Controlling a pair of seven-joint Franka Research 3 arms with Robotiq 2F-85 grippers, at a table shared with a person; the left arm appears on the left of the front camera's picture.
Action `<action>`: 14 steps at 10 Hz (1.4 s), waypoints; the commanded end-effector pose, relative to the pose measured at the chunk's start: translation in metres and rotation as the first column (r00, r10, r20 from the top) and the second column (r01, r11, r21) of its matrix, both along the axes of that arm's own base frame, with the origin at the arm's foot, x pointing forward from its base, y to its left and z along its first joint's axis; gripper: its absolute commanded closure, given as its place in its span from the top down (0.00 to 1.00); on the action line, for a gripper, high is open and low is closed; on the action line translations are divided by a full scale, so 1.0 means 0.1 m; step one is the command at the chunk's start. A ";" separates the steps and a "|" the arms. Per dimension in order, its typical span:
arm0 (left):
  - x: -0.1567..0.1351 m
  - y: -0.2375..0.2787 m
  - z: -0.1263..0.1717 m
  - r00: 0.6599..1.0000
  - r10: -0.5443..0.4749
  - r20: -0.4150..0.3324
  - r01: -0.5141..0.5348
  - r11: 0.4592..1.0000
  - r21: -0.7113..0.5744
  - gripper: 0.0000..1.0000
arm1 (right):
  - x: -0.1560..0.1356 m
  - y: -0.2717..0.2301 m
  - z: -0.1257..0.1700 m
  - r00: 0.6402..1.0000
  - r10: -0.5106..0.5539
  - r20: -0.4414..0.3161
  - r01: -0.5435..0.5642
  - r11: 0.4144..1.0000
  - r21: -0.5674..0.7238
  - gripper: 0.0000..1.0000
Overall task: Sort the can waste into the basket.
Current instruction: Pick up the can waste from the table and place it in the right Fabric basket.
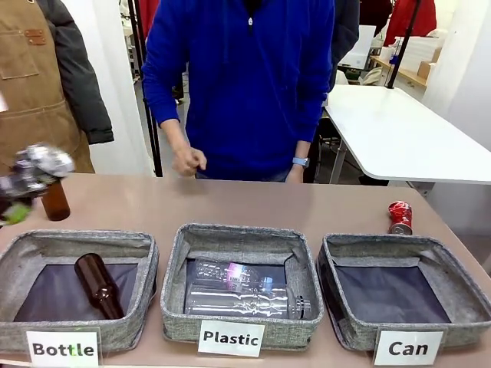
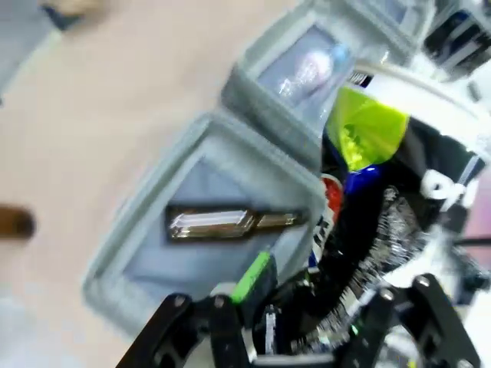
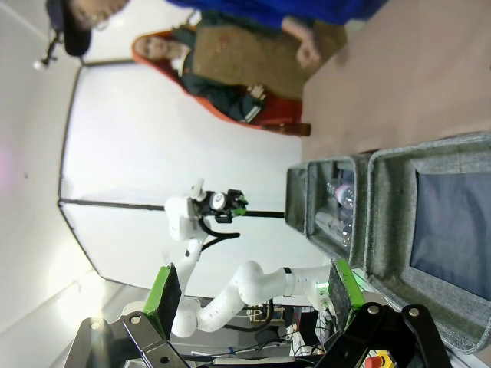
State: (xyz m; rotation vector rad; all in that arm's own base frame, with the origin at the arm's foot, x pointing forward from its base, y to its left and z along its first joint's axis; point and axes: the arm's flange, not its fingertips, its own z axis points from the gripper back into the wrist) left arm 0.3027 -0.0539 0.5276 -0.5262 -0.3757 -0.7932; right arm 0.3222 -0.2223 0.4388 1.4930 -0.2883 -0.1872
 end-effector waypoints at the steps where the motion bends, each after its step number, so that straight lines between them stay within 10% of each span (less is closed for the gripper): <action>1: 0.48 -0.99 0.13 0.999 -0.038 -0.007 0.038 0.999 -0.002 0.30 | -0.01 -0.01 0.02 1.000 0.011 0.020 -0.011 1.000 -0.010 1.00; 9: 1.02 -5.03 -0.48 0.950 -0.291 -0.112 0.310 0.921 0.237 0.30 | 0.00 0.00 0.00 1.000 0.001 0.000 -0.001 1.000 0.000 1.00; 11: 1.04 -5.57 -0.81 0.941 -0.328 -0.080 0.337 0.913 0.231 0.30 | -0.22 -1.20 0.03 0.976 -0.216 0.032 0.214 0.975 0.054 1.00; 14: 1.03 -6.19 -1.22 0.947 -0.319 0.027 0.305 0.924 0.232 0.30 | -0.48 -1.91 0.00 0.968 -0.226 0.113 0.233 0.971 -0.050 1.00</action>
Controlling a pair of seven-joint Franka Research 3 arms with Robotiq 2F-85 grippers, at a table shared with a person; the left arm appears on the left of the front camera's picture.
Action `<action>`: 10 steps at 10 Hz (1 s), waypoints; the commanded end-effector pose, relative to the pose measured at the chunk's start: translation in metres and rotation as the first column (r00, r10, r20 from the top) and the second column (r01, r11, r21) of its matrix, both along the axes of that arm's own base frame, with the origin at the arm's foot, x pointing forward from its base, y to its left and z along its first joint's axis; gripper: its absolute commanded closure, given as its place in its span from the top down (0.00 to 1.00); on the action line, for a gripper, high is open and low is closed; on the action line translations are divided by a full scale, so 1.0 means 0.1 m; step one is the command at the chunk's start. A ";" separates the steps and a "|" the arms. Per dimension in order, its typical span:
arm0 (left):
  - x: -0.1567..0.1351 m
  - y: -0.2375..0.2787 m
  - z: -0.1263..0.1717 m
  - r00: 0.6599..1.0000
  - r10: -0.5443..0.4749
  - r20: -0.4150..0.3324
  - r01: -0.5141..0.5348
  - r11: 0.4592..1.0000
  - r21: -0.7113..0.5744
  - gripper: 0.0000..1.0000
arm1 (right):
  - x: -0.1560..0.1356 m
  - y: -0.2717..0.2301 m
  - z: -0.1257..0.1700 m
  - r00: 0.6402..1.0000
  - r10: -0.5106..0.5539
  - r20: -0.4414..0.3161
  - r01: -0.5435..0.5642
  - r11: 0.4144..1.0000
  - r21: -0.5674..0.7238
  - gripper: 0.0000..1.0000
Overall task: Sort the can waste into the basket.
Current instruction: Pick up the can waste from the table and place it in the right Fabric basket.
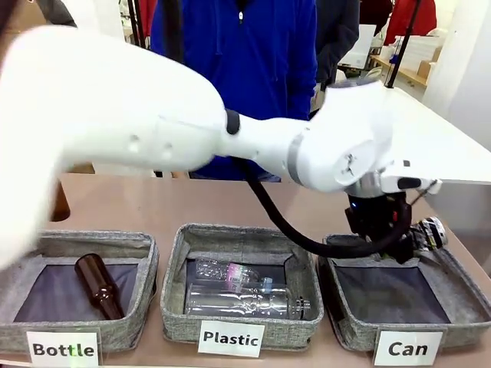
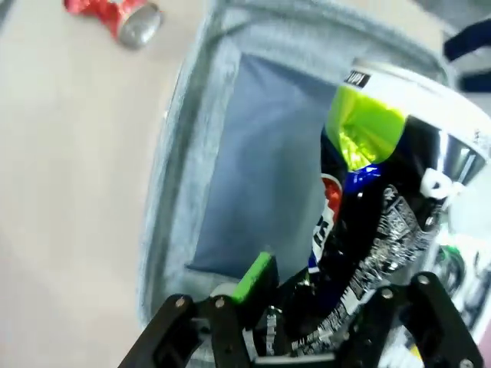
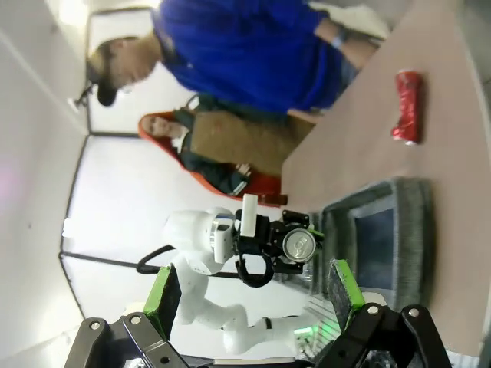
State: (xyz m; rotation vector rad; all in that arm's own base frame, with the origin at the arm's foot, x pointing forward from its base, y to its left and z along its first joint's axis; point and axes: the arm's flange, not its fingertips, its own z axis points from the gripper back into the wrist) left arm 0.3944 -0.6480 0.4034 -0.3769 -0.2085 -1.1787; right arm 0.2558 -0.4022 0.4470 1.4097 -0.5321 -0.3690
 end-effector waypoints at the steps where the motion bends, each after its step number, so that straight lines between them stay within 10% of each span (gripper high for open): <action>1: 0.09 -0.38 -0.10 0.996 0.041 0.078 -0.040 0.999 -0.010 0.30 | 0.14 -0.17 -0.18 0.997 0.051 0.057 -0.049 0.998 -0.030 1.00; 6: -0.01 -0.17 -0.11 0.999 0.002 0.032 -0.002 1.000 -0.011 0.30 | 0.02 -0.14 -0.07 1.000 0.009 0.012 -0.009 1.000 -0.021 1.00; 7: 0.02 -0.27 -0.19 0.999 0.009 0.046 -0.009 1.000 -0.010 0.42 | 0.02 -0.14 -0.07 1.000 0.009 0.012 -0.009 1.000 -0.021 1.00; 8: 0.02 -0.25 -0.20 0.999 0.001 0.052 -0.001 1.000 -0.009 0.89 | 0.02 -0.14 -0.07 1.000 0.009 0.012 -0.009 1.000 -0.021 1.00; 10: 0.01 -0.24 -0.17 0.999 -0.002 0.048 0.003 1.000 -0.013 1.00 | 0.02 -0.14 -0.07 1.000 0.009 0.012 -0.009 1.000 -0.021 1.00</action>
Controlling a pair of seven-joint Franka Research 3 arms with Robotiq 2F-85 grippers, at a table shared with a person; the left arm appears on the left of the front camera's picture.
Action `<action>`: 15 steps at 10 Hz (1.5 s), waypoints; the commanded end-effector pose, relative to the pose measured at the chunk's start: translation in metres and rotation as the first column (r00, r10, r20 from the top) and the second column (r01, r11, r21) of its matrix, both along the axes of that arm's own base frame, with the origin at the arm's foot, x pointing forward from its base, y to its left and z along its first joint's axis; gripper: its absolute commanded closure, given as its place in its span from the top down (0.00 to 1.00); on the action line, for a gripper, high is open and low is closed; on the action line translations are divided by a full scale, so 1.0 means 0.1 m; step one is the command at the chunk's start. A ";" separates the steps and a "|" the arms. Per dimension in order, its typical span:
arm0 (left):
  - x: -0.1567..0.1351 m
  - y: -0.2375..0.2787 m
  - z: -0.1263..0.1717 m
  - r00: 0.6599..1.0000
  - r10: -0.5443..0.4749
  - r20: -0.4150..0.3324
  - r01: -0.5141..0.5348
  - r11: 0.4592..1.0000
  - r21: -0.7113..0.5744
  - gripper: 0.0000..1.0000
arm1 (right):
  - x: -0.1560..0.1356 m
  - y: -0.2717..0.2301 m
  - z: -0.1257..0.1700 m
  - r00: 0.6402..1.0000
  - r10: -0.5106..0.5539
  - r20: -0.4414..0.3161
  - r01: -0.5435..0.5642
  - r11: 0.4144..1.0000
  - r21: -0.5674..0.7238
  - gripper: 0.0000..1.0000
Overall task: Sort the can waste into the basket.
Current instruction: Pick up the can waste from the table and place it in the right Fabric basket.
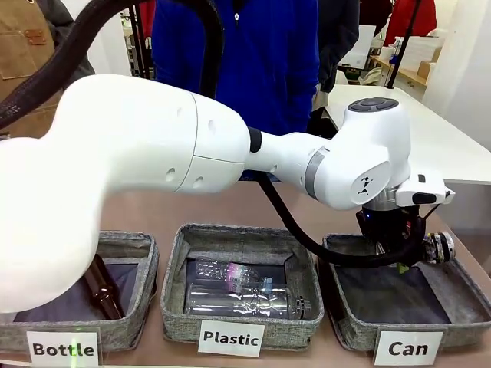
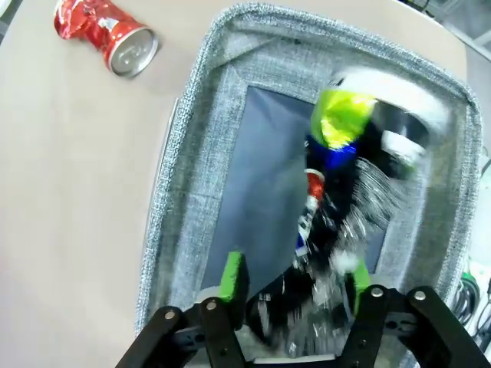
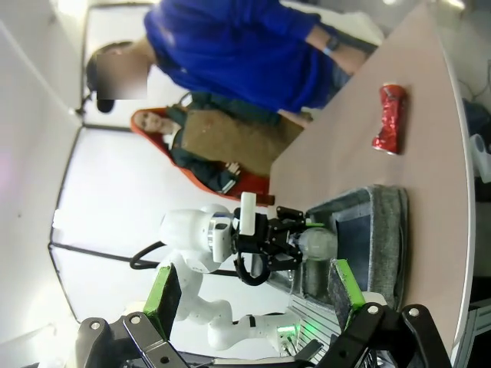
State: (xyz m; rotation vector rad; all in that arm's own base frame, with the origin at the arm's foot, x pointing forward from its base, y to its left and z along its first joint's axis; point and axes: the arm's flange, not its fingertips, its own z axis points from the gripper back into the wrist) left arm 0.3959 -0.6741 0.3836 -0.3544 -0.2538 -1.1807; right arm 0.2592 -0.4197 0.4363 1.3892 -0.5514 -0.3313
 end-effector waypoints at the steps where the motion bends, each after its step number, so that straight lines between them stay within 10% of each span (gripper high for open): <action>1: -0.02 0.02 0.04 1.000 -0.011 -0.003 0.011 1.000 -0.004 1.00 | -0.02 0.04 0.04 1.000 -0.001 -0.016 0.001 1.000 0.010 1.00; 9: -0.30 1.42 0.98 0.961 0.121 -0.249 -0.139 0.989 -0.057 1.00 | -0.07 0.51 0.39 0.989 0.121 0.085 -0.119 0.993 -0.022 1.00; 12: -0.56 2.96 1.39 0.893 0.304 -0.331 -0.361 0.924 -0.126 1.00 | 0.01 1.54 0.60 0.958 0.281 0.060 -0.269 0.951 -0.152 1.00; 15: -0.53 4.79 1.69 0.738 0.407 -0.538 -0.620 0.723 -0.304 1.00 | 0.00 2.66 0.68 0.913 0.408 -0.003 -0.396 0.884 -0.247 1.00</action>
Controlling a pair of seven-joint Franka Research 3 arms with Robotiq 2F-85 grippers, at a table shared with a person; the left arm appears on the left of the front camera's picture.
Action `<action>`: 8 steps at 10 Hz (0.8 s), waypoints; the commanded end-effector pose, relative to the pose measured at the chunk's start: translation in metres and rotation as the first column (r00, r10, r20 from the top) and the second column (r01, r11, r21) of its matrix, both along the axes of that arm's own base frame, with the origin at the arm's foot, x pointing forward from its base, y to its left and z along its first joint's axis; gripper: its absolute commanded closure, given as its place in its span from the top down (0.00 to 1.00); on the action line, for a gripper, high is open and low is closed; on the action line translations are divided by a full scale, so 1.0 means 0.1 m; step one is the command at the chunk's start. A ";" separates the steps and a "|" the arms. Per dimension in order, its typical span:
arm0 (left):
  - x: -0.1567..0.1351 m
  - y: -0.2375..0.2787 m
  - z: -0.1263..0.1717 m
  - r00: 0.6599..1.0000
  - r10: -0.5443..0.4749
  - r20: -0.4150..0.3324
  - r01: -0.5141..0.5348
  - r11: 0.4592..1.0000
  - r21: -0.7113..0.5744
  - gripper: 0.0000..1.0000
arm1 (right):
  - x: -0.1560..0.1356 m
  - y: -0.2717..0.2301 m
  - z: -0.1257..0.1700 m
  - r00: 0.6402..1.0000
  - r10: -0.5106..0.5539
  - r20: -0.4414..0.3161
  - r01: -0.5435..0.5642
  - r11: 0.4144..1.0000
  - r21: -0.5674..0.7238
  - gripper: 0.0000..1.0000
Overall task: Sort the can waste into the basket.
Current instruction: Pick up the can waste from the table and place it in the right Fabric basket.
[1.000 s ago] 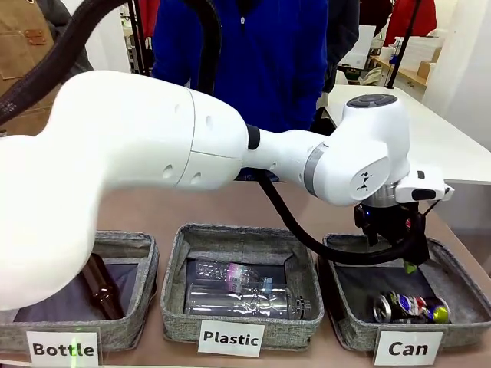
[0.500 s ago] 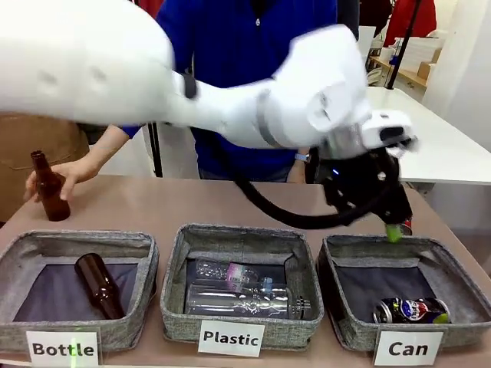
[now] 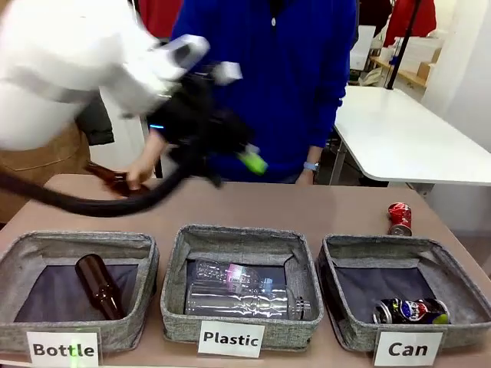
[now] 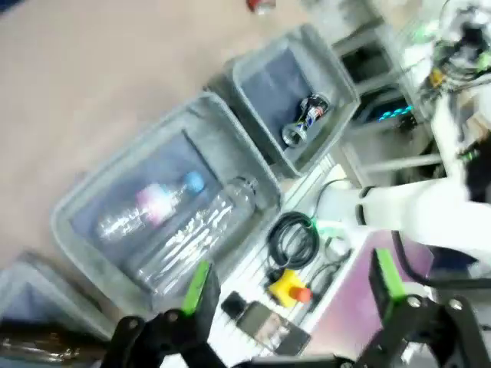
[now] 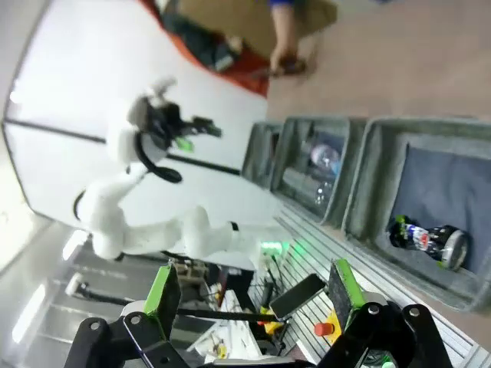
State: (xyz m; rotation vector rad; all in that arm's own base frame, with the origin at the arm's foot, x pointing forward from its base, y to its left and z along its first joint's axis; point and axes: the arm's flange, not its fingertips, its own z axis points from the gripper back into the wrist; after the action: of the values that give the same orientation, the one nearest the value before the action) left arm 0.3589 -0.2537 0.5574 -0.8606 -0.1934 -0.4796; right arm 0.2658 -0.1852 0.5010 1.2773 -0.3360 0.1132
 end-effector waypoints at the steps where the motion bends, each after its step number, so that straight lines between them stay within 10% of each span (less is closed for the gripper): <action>1: -0.12 1.14 -0.03 0.991 0.117 -0.067 -0.126 0.981 -0.147 1.00 | -0.10 0.64 0.03 0.999 0.007 -0.036 -0.009 0.999 -0.050 1.00; 4: 0.05 2.82 -0.50 0.938 0.131 -0.320 -0.257 0.883 -0.392 1.00 | -0.25 1.29 0.02 0.990 0.056 -0.131 -0.057 0.998 0.000 1.00; 8: 0.18 4.05 -1.28 0.944 0.114 -0.308 -0.295 0.710 -0.640 1.00 | 0.05 1.42 0.02 0.975 -0.073 -0.208 0.068 0.997 -0.029 1.00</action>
State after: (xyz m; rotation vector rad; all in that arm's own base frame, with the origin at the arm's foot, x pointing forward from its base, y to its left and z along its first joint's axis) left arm 0.3504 0.1535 0.4255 -1.5550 -0.2164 -0.0275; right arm 0.2676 -0.0575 0.5102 1.2775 -0.1669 -0.0050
